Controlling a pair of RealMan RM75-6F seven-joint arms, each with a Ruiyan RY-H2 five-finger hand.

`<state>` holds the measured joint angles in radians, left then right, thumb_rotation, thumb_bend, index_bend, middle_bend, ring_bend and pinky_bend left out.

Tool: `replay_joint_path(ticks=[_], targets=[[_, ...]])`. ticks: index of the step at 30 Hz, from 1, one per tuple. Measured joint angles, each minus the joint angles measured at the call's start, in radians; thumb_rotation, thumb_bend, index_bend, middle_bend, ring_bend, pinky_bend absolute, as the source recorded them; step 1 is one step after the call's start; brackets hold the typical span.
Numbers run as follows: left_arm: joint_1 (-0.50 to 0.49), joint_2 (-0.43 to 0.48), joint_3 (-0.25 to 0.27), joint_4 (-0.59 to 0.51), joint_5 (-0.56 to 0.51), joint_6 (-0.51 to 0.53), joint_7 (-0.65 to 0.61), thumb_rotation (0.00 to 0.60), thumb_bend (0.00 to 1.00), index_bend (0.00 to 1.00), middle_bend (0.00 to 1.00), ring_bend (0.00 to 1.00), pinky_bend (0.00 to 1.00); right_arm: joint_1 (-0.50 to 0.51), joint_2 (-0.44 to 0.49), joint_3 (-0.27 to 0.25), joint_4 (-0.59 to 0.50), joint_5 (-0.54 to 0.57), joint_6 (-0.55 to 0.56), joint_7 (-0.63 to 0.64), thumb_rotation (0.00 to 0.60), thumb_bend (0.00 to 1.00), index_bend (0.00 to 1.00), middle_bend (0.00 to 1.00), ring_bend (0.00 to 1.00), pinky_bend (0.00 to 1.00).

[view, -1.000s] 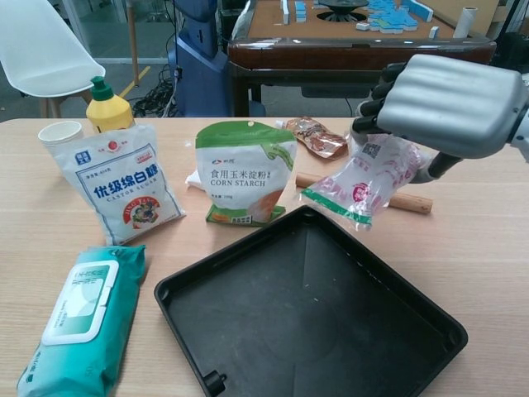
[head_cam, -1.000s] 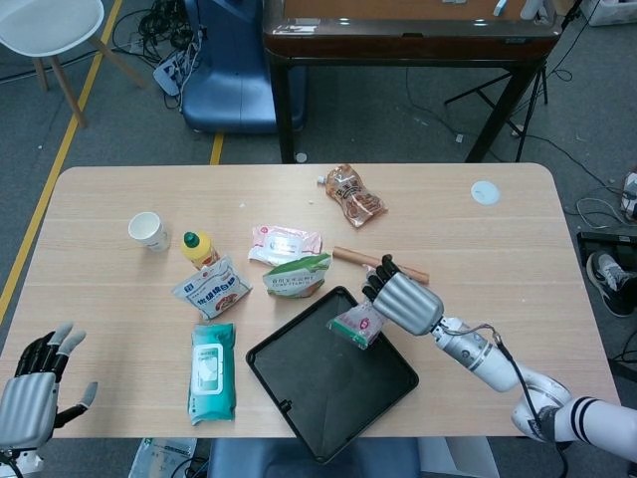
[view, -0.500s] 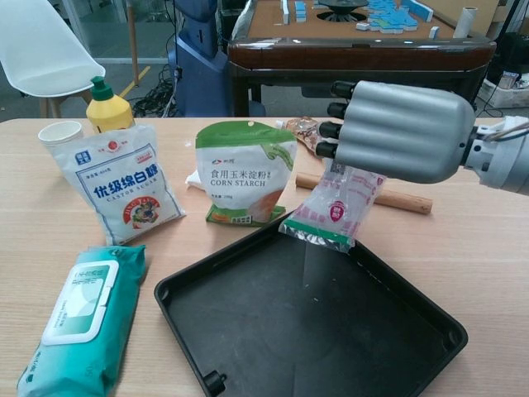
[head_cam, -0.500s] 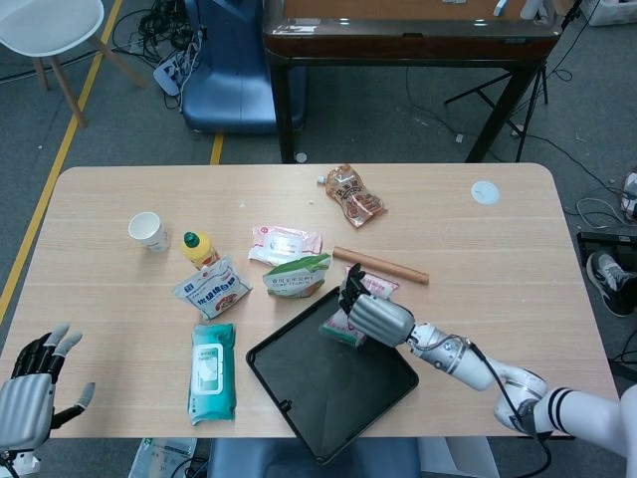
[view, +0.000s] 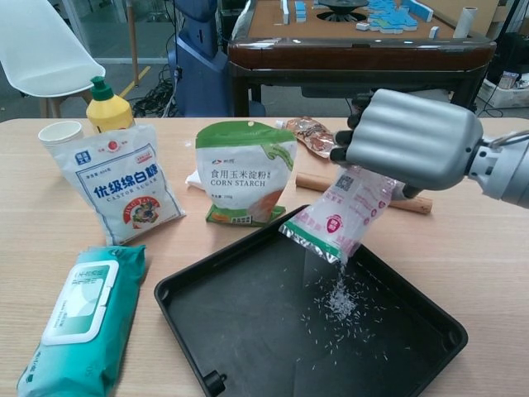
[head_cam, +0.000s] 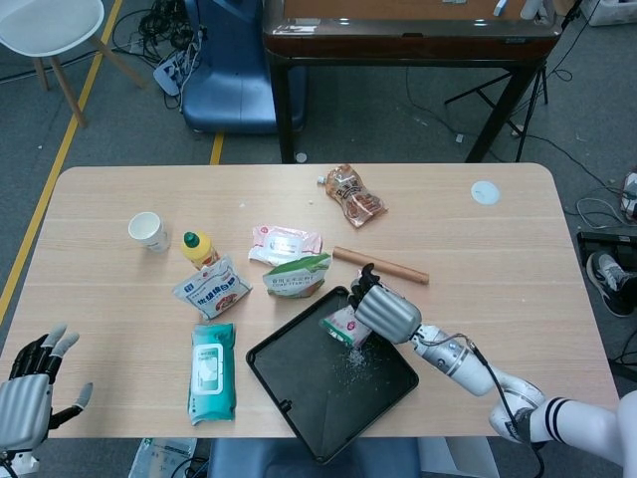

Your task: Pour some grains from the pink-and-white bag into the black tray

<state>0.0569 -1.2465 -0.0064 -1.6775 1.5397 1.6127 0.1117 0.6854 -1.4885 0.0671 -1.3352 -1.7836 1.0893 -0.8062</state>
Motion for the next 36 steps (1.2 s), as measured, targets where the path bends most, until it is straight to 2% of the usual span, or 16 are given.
replay_joint_path(ticks=[4, 10, 19, 23, 29, 36], targets=[[-0.003, 0.001, 0.001, -0.005, 0.000, -0.006, 0.010, 0.600, 0.28, 0.17, 0.09, 0.05, 0.06, -0.032, -0.021, -0.004, 0.027, 0.040, 0.042, 0.212, 0.600, 0.41, 0.72, 0.60, 0.52, 0.39], [-0.007, -0.001, 0.002, -0.023, 0.005, -0.010, 0.039, 0.600, 0.28, 0.17, 0.09, 0.05, 0.06, -0.089, -0.065, -0.023, 0.128, 0.085, 0.115, 0.572, 0.600, 0.41, 0.72, 0.60, 0.53, 0.40], [-0.016, -0.007, 0.004, -0.055, 0.011, -0.022, 0.092, 0.600, 0.28, 0.17, 0.09, 0.04, 0.05, -0.174, -0.145, -0.051, 0.345, 0.137, 0.207, 1.076, 0.600, 0.41, 0.73, 0.60, 0.55, 0.42], [-0.020, -0.010, 0.004, -0.067, 0.013, -0.027, 0.115, 0.600, 0.28, 0.17, 0.09, 0.04, 0.04, -0.212, -0.194, -0.057, 0.485, 0.156, 0.247, 1.271, 0.600, 0.41, 0.73, 0.60, 0.55, 0.42], [-0.023, -0.013, 0.006, -0.082, 0.015, -0.029, 0.138, 0.600, 0.28, 0.17, 0.09, 0.04, 0.04, -0.249, -0.268, -0.061, 0.653, 0.173, 0.287, 1.440, 0.600, 0.41, 0.73, 0.61, 0.55, 0.42], [-0.018, -0.011, 0.008, -0.085, 0.014, -0.023, 0.143, 0.600, 0.28, 0.17, 0.09, 0.04, 0.04, -0.267, -0.337, -0.073, 0.773, 0.178, 0.282, 1.538, 0.600, 0.42, 0.74, 0.61, 0.55, 0.42]])
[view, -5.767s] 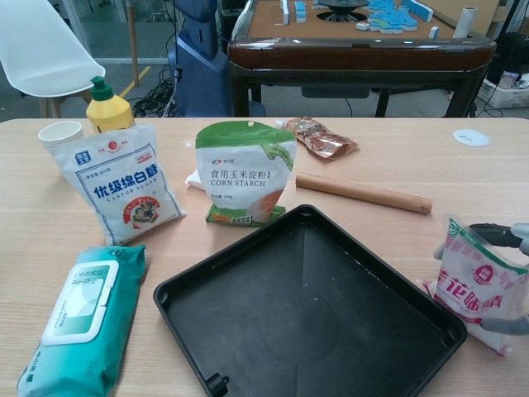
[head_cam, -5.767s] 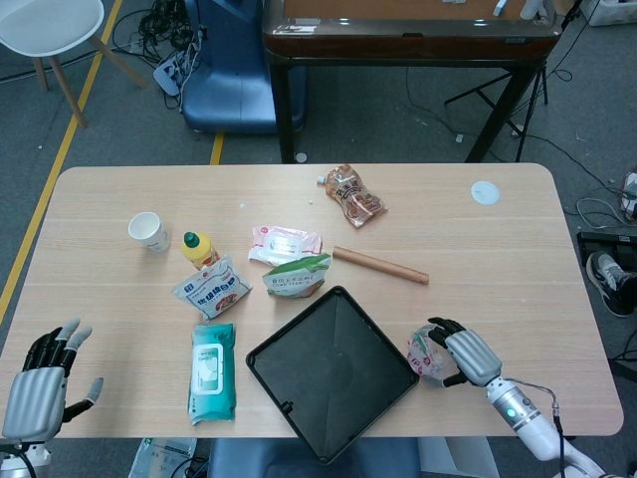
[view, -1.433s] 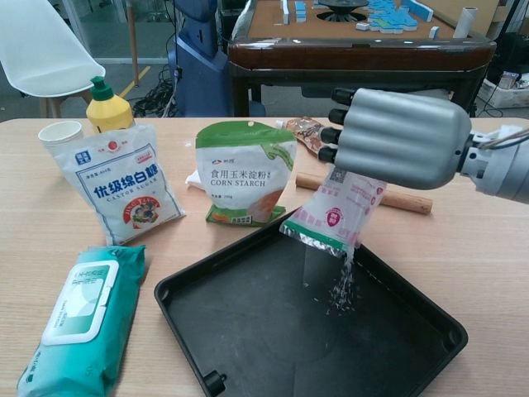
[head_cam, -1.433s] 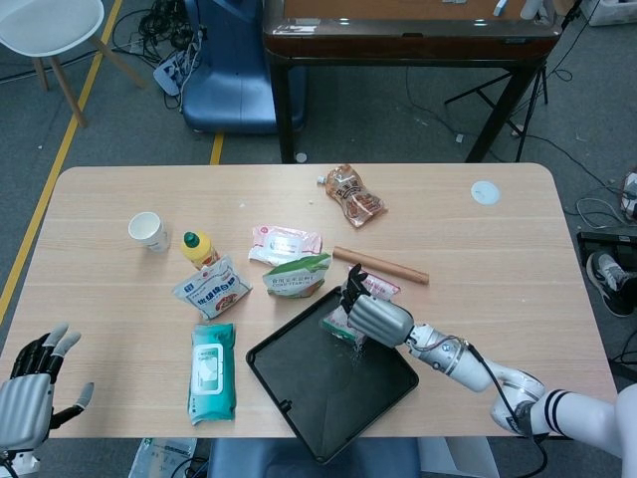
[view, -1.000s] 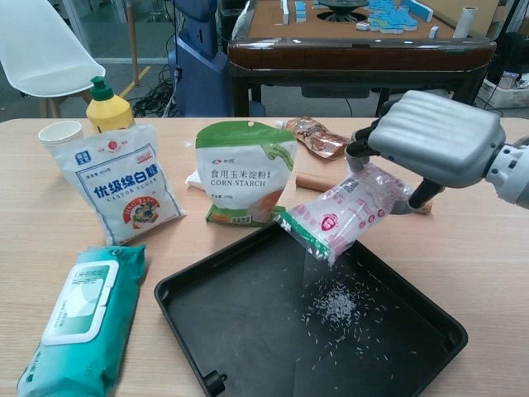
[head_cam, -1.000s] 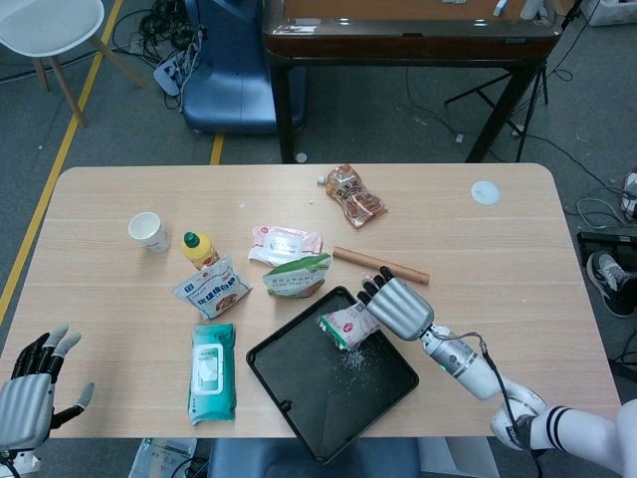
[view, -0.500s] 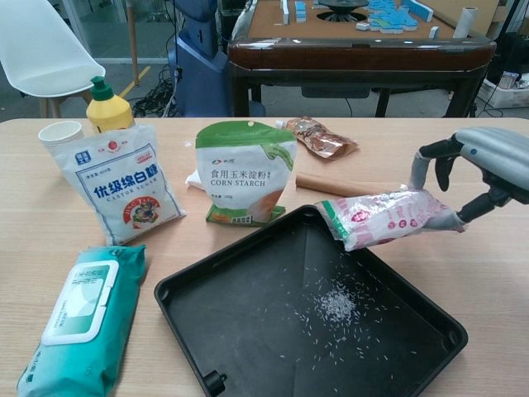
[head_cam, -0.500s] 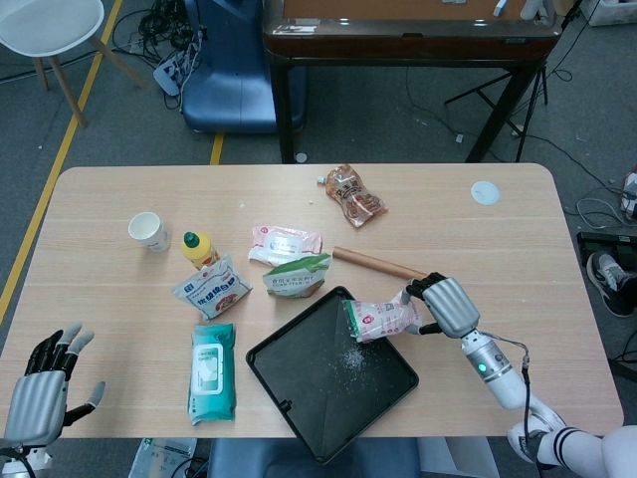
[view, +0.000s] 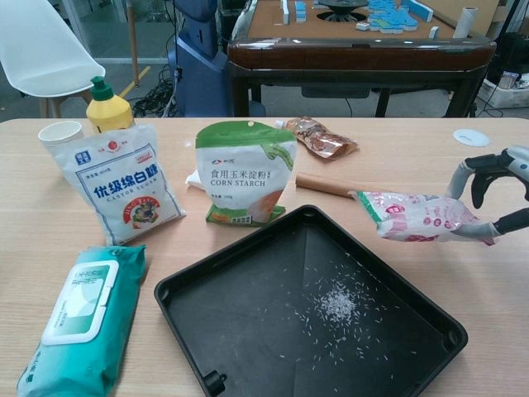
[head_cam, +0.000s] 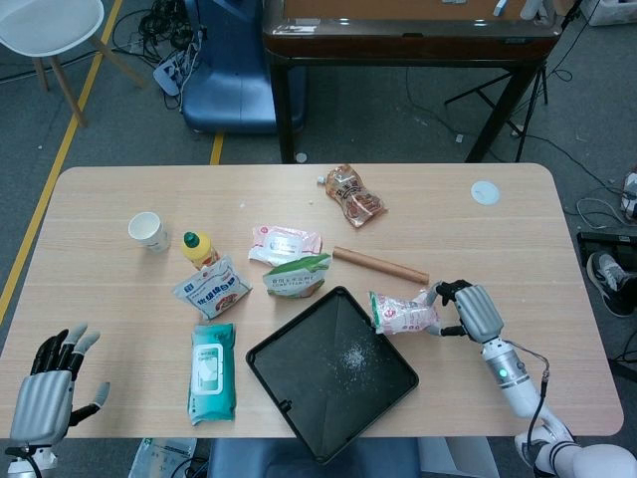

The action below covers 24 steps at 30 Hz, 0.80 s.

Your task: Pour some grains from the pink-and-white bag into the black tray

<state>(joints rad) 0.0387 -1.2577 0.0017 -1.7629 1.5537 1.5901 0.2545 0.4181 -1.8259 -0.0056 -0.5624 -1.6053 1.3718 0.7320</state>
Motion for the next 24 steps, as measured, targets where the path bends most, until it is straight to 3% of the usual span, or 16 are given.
replay_joint_path(ticks=[17, 20, 24], targets=[[0.004, 0.001, 0.003, -0.003, -0.004, 0.001, 0.005, 0.600, 0.28, 0.17, 0.09, 0.04, 0.04, -0.012, -0.109, -0.040, 0.174, -0.017, -0.057, 0.089, 0.600, 0.42, 0.73, 0.58, 0.53, 0.42], [0.005, 0.003, 0.002, -0.006, -0.007, 0.002, 0.006, 0.600, 0.28, 0.17, 0.09, 0.03, 0.04, -0.011, -0.108, -0.051, 0.178, -0.025, -0.066, 0.087, 0.600, 0.40, 0.65, 0.53, 0.46, 0.40], [0.004, 0.004, 0.004, -0.009, -0.009, -0.003, 0.010, 0.600, 0.28, 0.17, 0.08, 0.03, 0.04, -0.010, -0.100, -0.059, 0.169, -0.031, -0.075, 0.078, 0.600, 0.29, 0.52, 0.44, 0.34, 0.32]])
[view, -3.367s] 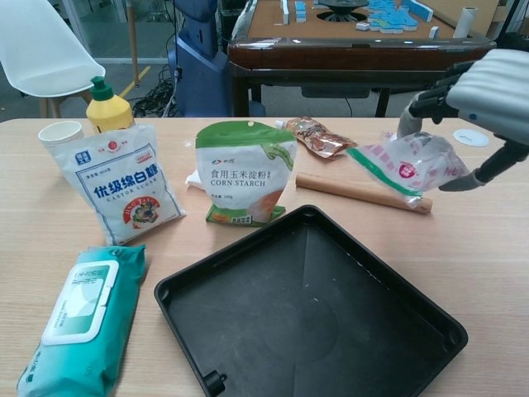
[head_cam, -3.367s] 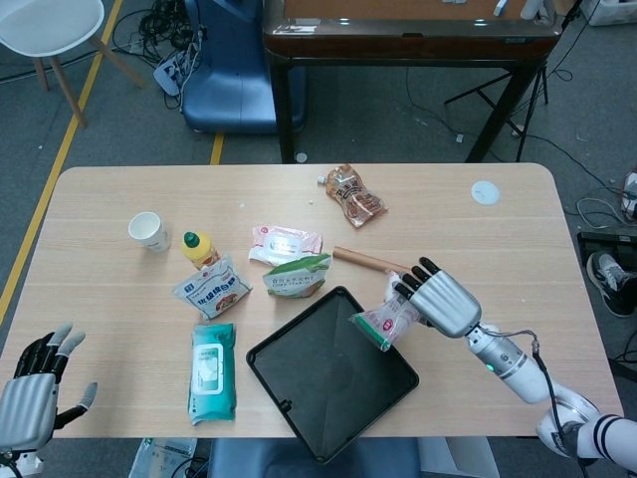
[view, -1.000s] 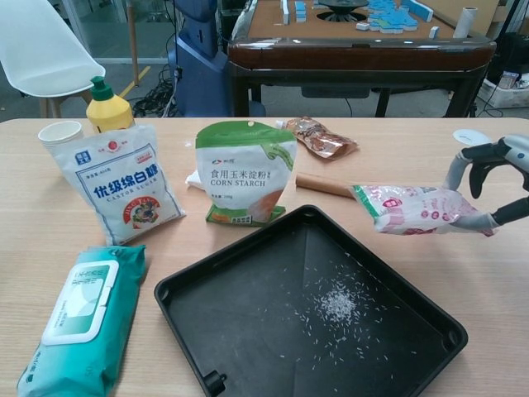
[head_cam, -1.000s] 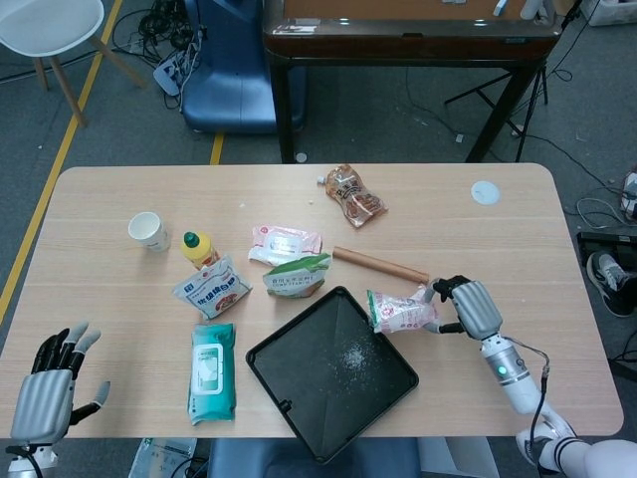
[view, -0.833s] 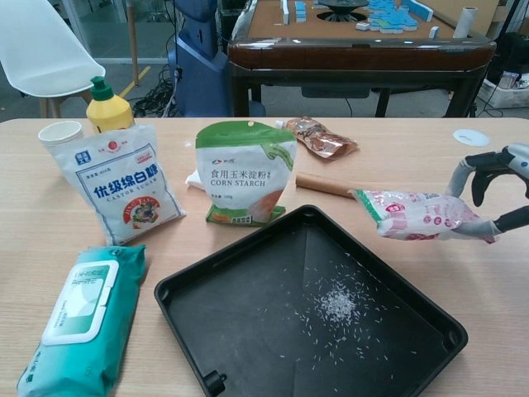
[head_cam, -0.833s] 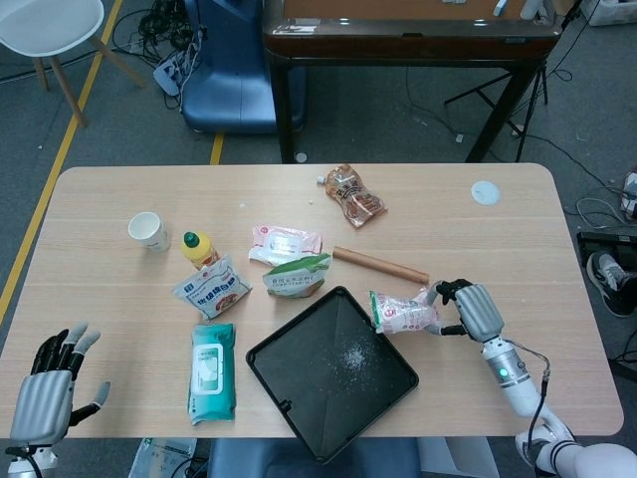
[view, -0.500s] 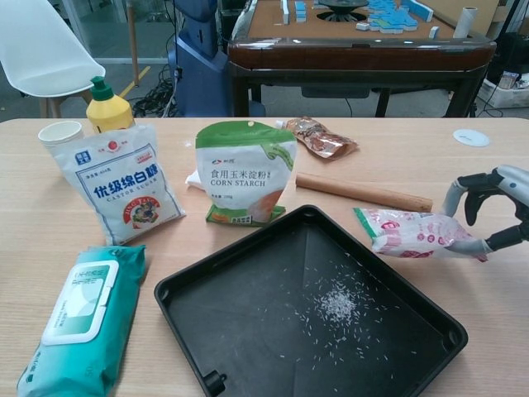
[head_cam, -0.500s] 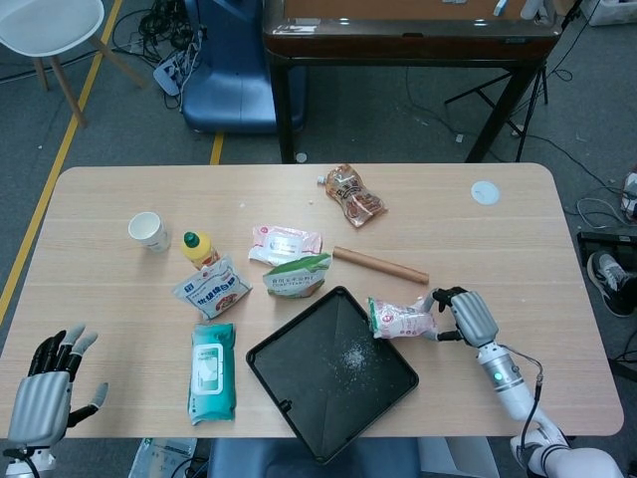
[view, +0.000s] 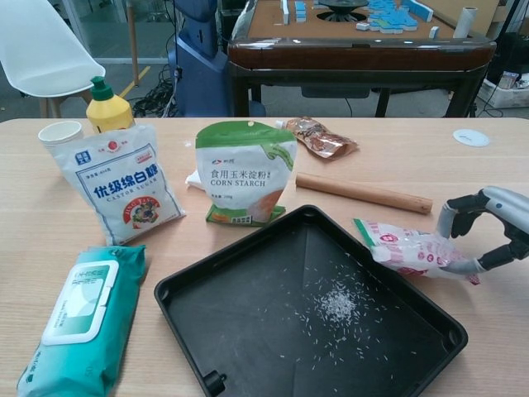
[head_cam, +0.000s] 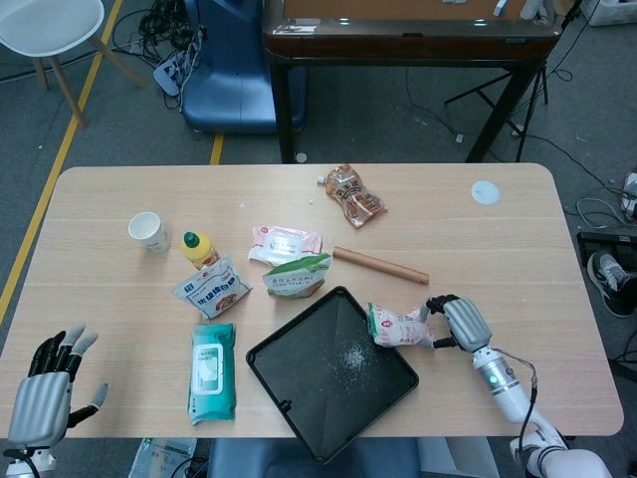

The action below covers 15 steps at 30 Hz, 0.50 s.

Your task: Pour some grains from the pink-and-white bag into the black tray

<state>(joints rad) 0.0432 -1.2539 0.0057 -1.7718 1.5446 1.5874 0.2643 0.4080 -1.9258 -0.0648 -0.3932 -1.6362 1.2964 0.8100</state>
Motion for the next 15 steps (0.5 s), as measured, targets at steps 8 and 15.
replay_joint_path(ticks=[8, 15], targets=[[0.001, 0.002, 0.000, -0.005, 0.001, 0.004, 0.005, 0.600, 0.28, 0.16, 0.07, 0.02, 0.04, 0.000, 0.029, -0.006, -0.054, -0.004, -0.004, -0.028, 0.600, 0.07, 0.30, 0.33, 0.21, 0.21], [0.002, 0.005, 0.000, -0.006, 0.000, 0.004, 0.005, 0.600, 0.28, 0.16, 0.07, 0.02, 0.04, 0.003, 0.065, -0.008, -0.132, -0.008, 0.001, -0.060, 0.600, 0.04, 0.24, 0.30, 0.19, 0.19]])
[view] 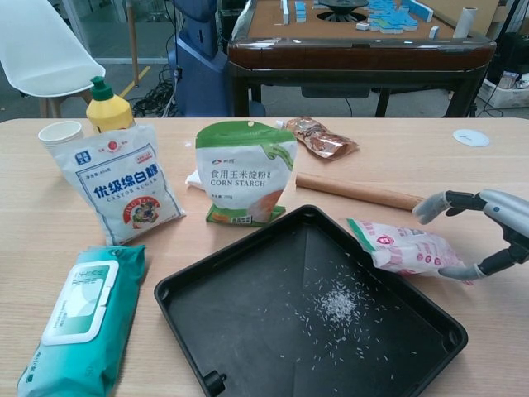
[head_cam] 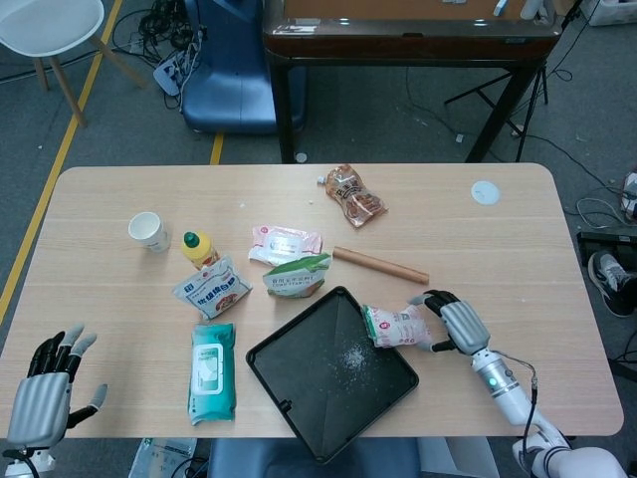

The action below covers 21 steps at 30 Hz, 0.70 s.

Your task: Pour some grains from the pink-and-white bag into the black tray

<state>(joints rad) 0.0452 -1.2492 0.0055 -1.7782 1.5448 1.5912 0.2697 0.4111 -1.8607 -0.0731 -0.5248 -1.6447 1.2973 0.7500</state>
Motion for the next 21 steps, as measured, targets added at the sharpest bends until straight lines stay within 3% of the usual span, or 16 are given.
replay_joint_path(ticks=[4, 10, 17, 21], targets=[[-0.002, 0.003, 0.001, -0.004, 0.001, -0.003, 0.004, 0.600, 0.28, 0.16, 0.07, 0.02, 0.04, 0.008, 0.035, -0.001, -0.075, -0.006, 0.003, -0.020, 0.600, 0.04, 0.20, 0.30, 0.19, 0.18], [0.001, 0.004, 0.002, -0.004, 0.002, 0.001, 0.004, 0.600, 0.28, 0.16, 0.07, 0.02, 0.04, 0.036, 0.138, -0.007, -0.276, -0.014, -0.034, -0.085, 0.600, 0.03, 0.14, 0.28, 0.18, 0.18], [0.001, 0.008, 0.003, -0.003, 0.001, -0.001, 0.001, 0.600, 0.28, 0.16, 0.07, 0.01, 0.04, 0.073, 0.276, 0.008, -0.543, 0.028, -0.142, -0.230, 0.600, 0.01, 0.09, 0.24, 0.16, 0.16], [0.000, 0.007, 0.003, -0.001, -0.001, -0.005, -0.001, 0.600, 0.28, 0.16, 0.07, 0.01, 0.04, 0.090, 0.322, 0.026, -0.635, 0.073, -0.207, -0.316, 0.600, 0.00, 0.05, 0.22, 0.15, 0.14]])
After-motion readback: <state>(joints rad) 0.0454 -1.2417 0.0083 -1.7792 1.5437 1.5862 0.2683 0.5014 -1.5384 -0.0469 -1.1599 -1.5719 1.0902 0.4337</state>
